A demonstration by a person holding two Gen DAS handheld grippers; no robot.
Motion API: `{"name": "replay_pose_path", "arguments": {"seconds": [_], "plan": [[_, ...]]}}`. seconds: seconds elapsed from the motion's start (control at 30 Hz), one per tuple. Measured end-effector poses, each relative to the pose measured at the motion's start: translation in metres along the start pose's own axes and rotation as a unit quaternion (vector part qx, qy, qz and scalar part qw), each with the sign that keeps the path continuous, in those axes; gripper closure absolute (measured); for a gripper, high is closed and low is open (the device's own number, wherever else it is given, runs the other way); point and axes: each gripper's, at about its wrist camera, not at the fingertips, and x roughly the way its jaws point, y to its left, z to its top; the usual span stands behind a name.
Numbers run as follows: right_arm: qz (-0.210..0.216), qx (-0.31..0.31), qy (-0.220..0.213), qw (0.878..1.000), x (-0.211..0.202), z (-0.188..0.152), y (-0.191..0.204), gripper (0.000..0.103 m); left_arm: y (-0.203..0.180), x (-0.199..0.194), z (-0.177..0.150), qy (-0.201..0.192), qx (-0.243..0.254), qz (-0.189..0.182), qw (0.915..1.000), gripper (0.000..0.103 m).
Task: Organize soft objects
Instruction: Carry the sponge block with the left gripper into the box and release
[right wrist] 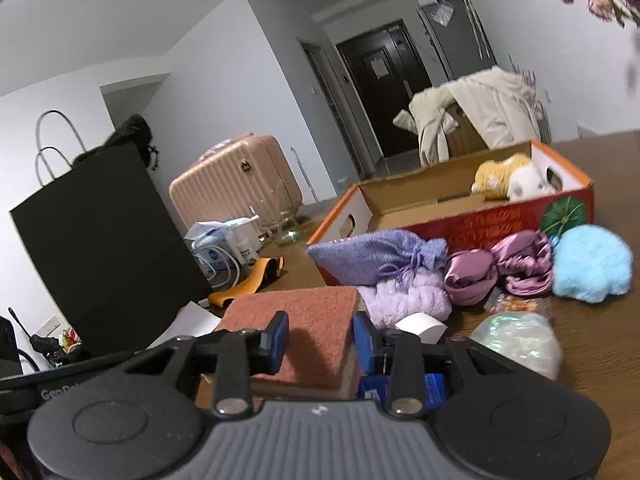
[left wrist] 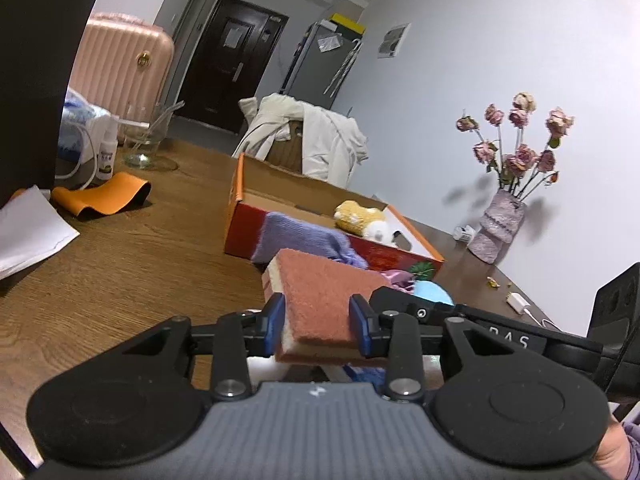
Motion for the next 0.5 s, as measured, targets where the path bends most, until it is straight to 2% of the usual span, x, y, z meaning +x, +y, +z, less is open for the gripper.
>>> {"name": "replay_pose_path", "arguments": {"seconds": [0.33,0.5], "plan": [[0.004,-0.005,-0.036,0.999,-0.056,-0.003,0.002,0.071,-0.044,-0.034,-0.009,-0.026,0.031,-0.005,0.9992,0.068],[0.008,0.000,-0.043,0.999,-0.063,-0.001,-0.002,0.071,-0.053,-0.039,-0.008,-0.031,0.039,-0.008,0.9987,0.068]]}}
